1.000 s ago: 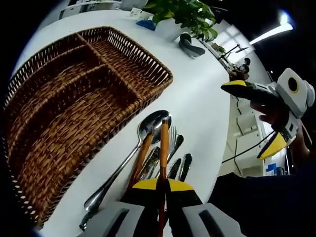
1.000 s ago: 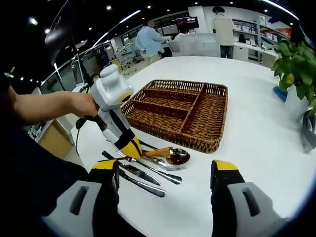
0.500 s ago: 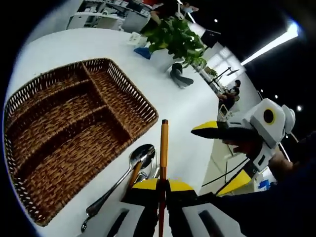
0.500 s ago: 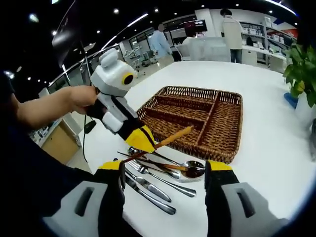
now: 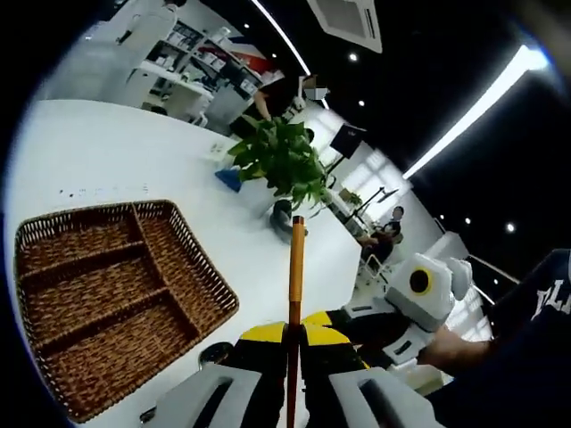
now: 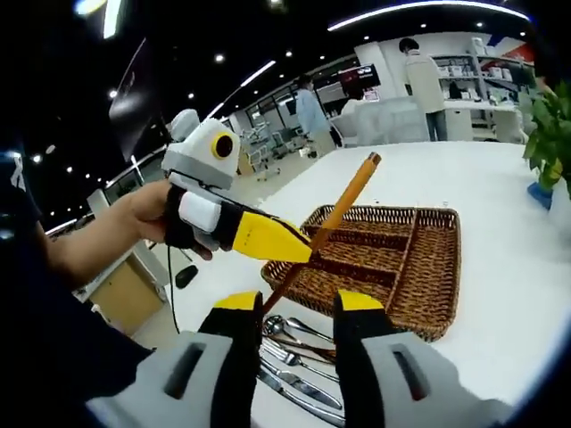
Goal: Arrange the knives, forks, and spoons in their matching storage slots by inserting each utensil handle-first until every utensil is classified and aligned in the correct compartment
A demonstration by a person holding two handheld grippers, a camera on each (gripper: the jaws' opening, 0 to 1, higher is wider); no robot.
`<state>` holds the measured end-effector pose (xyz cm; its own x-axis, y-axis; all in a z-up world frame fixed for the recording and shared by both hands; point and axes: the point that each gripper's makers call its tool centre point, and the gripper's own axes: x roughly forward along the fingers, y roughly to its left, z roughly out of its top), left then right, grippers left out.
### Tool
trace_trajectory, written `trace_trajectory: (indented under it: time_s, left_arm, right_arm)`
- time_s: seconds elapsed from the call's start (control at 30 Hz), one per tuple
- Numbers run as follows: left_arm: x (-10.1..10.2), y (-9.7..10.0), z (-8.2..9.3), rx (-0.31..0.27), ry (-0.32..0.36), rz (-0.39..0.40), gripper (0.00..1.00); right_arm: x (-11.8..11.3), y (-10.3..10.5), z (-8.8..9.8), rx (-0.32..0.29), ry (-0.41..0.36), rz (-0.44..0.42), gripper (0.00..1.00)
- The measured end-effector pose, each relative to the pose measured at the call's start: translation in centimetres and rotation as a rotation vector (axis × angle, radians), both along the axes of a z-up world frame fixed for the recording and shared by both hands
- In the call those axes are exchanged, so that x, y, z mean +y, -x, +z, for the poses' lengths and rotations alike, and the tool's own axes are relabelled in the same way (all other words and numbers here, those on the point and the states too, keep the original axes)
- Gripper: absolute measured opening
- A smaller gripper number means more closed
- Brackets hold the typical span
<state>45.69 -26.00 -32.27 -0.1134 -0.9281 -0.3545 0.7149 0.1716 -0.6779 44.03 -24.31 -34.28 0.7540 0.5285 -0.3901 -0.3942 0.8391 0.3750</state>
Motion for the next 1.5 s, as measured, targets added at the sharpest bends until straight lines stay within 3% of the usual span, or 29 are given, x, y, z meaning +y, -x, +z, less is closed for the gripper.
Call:
trace_trajectory:
  time_s: [0.1, 0.3, 0.7, 0.93, 1.1, 1.27, 1.4, 1.5]
  left_arm:
    - [-0.2, -0.1, 1.6, -0.021, 0.041, 0.020, 0.04]
    - [-0.1, -0.3, 2.2, -0.024, 0.063, 0.048, 0.04]
    - [0.7, -1.3, 2.0, -0.072, 0.038, 0.097, 0.05]
    - [1.3, -1.7, 1.9, -0.123, 0.017, 0.107, 0.05]
    - [2.3, -2.1, 2.1, -0.248, 0.000, 0.099, 0.05]
    - [3.4, -2.2, 2.3, -0.320, -0.009, 0.101, 0.16]
    - [5.2, -2.1, 2.9, -0.390, 0.000, 0.133, 0.16]
    - [7.1, -2.3, 2.2, -0.453, -0.053, 0.161, 0.25]
  right_arm:
    - [0.3, -0.5, 0.6, -0.013, -0.035, -0.012, 0.21]
    - [0.8, -1.2, 2.0, -0.027, -0.130, -0.026, 0.10]
    - [-0.3, -1.6, 2.2, -0.011, -0.137, -0.080, 0.04]
    - [0.3, -1.9, 2.1, -0.007, -0.093, -0.071, 0.03]
    - [0.6, -2.4, 2.1, -0.012, -0.064, -0.061, 0.03]
    - [0.4, -3.0, 1.9, -0.008, -0.048, -0.067, 0.03]
    - [-1.3, -4.1, 1.2, 0.030, -0.042, -0.142, 0.03]
    - [-2.8, -5.0, 1.0, 0.036, -0.046, -0.195, 0.03]
